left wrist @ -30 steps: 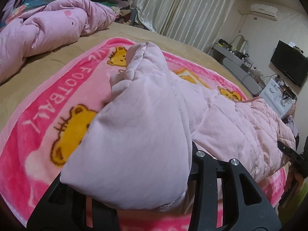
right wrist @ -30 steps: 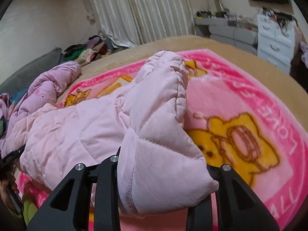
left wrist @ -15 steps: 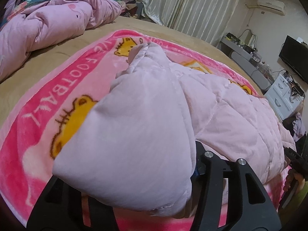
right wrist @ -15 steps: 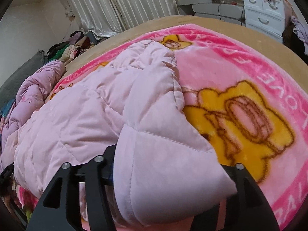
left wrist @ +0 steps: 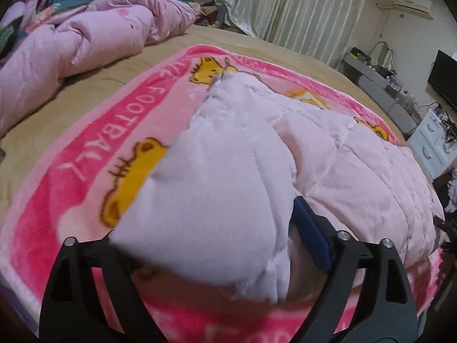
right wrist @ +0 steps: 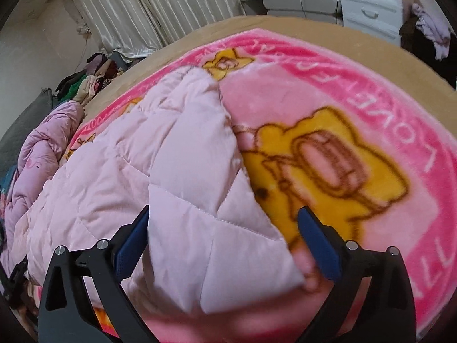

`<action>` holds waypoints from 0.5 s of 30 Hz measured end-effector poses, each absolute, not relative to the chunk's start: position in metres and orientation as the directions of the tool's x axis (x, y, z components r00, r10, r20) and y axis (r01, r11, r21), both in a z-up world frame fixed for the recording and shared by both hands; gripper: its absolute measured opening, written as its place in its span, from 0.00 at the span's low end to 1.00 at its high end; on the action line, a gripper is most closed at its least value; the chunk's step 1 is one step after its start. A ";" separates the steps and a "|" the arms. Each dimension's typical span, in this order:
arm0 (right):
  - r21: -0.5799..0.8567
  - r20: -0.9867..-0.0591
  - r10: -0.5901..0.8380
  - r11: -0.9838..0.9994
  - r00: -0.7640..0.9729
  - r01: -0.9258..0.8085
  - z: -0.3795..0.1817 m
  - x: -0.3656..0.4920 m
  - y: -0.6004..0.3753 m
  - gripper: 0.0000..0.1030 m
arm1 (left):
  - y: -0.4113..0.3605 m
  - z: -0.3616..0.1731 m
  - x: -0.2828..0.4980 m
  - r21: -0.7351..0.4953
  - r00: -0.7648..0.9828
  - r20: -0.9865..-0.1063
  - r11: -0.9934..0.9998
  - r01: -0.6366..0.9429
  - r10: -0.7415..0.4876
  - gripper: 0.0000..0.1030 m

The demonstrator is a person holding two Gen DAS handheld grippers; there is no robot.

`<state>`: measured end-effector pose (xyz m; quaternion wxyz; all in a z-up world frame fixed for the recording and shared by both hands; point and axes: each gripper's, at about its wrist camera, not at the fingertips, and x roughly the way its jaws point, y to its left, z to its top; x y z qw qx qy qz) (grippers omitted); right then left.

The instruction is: Fold large clothes

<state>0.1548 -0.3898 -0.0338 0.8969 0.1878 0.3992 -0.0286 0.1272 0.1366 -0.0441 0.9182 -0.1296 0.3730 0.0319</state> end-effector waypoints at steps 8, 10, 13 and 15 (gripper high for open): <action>0.282 -0.622 0.037 0.942 0.782 0.181 0.009 0.121 -0.382 0.96 | 0.130 -0.001 0.085 -0.154 0.780 -0.624 0.974 -0.168 0.036 0.91; 0.276 -0.593 0.053 0.951 0.804 0.141 0.021 0.113 -0.373 0.96 | 0.126 0.009 0.077 -0.150 0.793 -0.608 0.976 -0.159 0.036 0.91; 0.255 -0.548 0.077 0.964 0.833 0.079 0.039 0.098 -0.356 0.96 | 0.118 0.022 0.065 -0.142 0.803 -0.595 0.980 -0.141 0.030 0.91; 0.244 -0.525 0.104 0.969 0.845 0.033 0.049 0.088 -0.342 0.96 | 0.113 0.029 0.057 -0.138 0.812 -0.583 0.982 -0.129 0.025 0.91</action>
